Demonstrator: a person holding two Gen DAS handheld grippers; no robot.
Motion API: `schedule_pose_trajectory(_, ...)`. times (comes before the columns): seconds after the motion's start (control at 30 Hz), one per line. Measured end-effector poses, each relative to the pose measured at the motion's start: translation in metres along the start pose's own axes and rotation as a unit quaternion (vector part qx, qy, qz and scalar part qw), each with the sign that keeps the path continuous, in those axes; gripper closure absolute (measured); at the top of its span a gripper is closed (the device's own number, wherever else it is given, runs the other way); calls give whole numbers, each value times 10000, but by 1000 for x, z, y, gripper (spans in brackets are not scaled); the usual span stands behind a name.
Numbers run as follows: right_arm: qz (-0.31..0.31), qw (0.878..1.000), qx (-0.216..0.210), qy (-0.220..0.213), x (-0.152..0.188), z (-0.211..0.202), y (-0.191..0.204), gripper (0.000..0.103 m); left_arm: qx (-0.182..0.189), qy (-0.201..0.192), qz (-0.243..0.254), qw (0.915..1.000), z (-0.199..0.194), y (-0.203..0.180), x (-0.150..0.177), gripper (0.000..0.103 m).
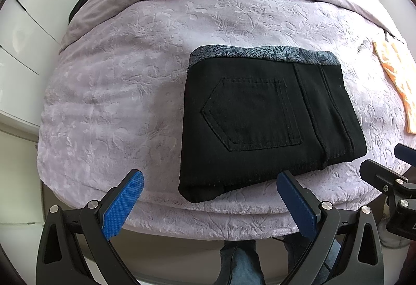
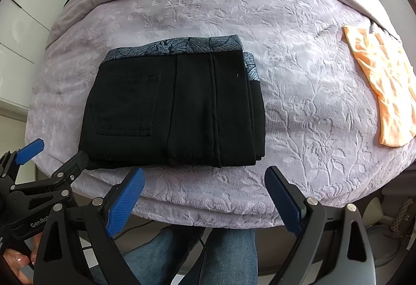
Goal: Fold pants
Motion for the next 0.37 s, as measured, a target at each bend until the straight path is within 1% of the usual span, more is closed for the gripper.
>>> schedule_pose_trajectory(0.37, 5, 10000, 6, -2, 0, 1, 1, 8, 66, -89, 1, 9999, -2, 0, -1, 0)
Point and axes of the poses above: each gripper's, at about its wrist camera, not at the fingertips, and z roughly the way its jaws point, y to its left, x to its underside, the point moved 1 cm from there along z, roughly the way its jaws point, and after that the axes turned 8 degrees about x, right-handed, at the moved point
